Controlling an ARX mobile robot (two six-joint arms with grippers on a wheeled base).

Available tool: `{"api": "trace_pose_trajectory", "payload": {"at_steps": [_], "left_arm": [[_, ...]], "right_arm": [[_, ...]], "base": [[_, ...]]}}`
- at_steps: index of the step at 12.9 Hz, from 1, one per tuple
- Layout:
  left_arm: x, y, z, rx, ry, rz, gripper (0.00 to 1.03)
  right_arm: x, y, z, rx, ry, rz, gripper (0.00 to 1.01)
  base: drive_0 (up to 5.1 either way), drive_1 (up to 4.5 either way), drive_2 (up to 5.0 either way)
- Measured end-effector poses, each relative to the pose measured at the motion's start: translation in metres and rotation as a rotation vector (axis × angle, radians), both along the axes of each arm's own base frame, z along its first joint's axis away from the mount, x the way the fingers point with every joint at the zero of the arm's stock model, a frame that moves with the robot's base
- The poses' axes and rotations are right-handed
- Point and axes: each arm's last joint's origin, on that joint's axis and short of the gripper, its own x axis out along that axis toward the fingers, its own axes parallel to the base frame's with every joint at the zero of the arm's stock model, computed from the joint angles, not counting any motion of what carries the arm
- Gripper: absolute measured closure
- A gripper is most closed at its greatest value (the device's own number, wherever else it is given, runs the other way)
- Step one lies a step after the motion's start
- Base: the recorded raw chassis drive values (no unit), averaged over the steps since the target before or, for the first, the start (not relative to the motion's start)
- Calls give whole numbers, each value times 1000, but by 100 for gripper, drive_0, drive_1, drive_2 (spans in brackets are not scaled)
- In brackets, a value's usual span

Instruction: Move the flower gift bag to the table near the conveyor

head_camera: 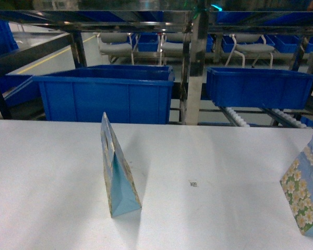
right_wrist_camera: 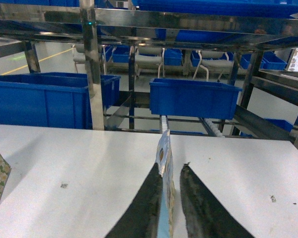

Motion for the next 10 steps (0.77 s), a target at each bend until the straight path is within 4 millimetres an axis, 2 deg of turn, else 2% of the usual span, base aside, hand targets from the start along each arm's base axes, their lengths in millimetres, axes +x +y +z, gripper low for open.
{"api": "trace_pose_trajectory", "payload": {"at_steps": [6, 10], "left_arm": [[0, 0, 0, 0, 0, 0, 42], [0, 0, 0, 0, 0, 0, 6]], "right_arm": [[0, 0, 0, 0, 0, 0, 42], [0, 0, 0, 0, 0, 0, 6]], "base": [[0, 0, 0], [0, 0, 0]]}}
